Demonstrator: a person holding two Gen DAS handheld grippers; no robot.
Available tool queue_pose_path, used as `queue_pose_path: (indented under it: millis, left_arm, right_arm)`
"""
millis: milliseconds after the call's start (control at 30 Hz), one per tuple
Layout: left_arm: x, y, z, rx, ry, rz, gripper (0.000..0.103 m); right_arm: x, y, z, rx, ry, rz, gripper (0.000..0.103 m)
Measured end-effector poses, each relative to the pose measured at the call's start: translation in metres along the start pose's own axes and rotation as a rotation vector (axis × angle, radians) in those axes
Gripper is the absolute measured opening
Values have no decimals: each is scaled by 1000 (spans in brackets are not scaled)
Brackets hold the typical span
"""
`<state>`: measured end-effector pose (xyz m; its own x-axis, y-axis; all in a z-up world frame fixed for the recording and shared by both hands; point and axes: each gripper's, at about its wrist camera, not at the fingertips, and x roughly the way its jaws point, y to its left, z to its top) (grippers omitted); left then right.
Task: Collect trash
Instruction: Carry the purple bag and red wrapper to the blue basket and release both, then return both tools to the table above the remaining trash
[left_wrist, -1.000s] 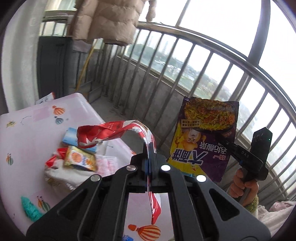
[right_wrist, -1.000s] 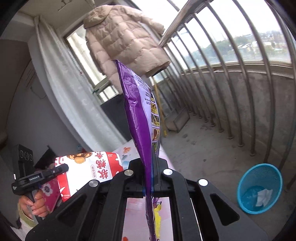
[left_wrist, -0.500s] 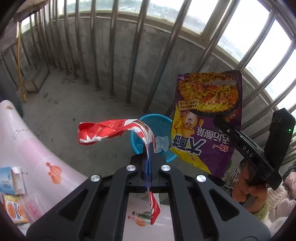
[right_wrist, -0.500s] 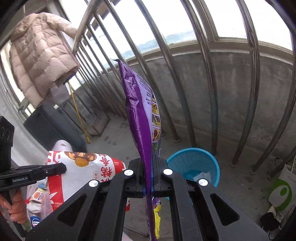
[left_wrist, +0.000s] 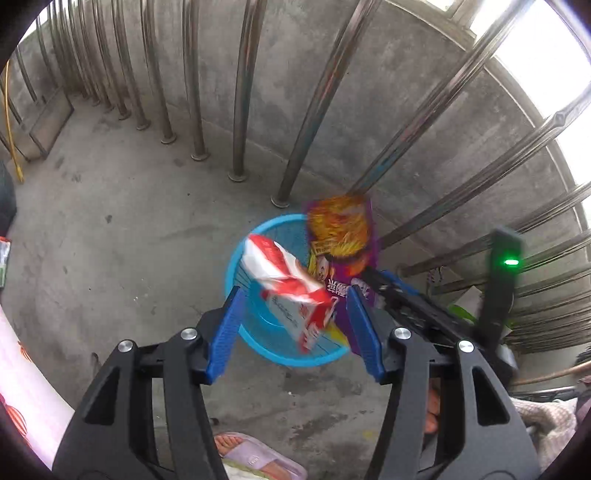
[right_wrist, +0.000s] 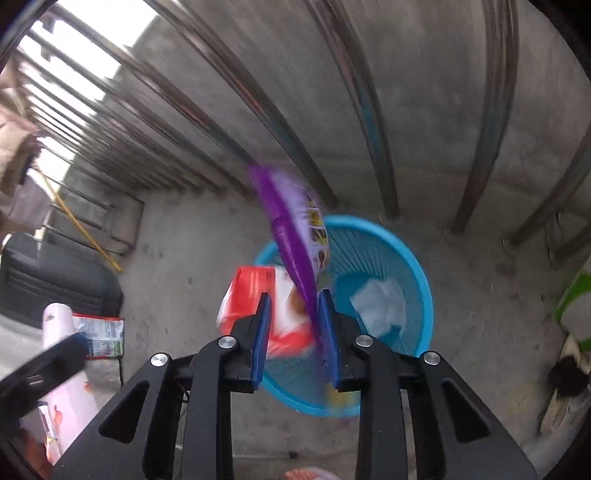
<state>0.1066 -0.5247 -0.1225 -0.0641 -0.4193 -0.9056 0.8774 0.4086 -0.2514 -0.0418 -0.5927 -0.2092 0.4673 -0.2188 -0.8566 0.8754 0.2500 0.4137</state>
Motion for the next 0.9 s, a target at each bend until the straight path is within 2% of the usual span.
queue_pose_path:
  millis: [133,400,500,700,800,900]
  left_arm:
    - [-33,7,-5,26,-69,16,54]
    - [-125,24,-24,7,-209,47,55]
    - [-160,30,-39,10,-261,84,60]
    - [-231,56,-88,-29,-338,128,61]
    - [-267,75,-119,-72,-374,164,61]
    - [-306,101,-160,-133,-429,209,64]
  right_arm:
    - [3,-12,-6,21,-21,8,34]
    - [-13,-34,-12,83,-47,46,34]
    - [-22,-36,-18,82,-57,57,34]
    - [-25,-23,-28,22,-43,56,34]
    - [-7,-6,-25,-35,-1,31,34]
    - [28,10,-20,-81,66,3,34]
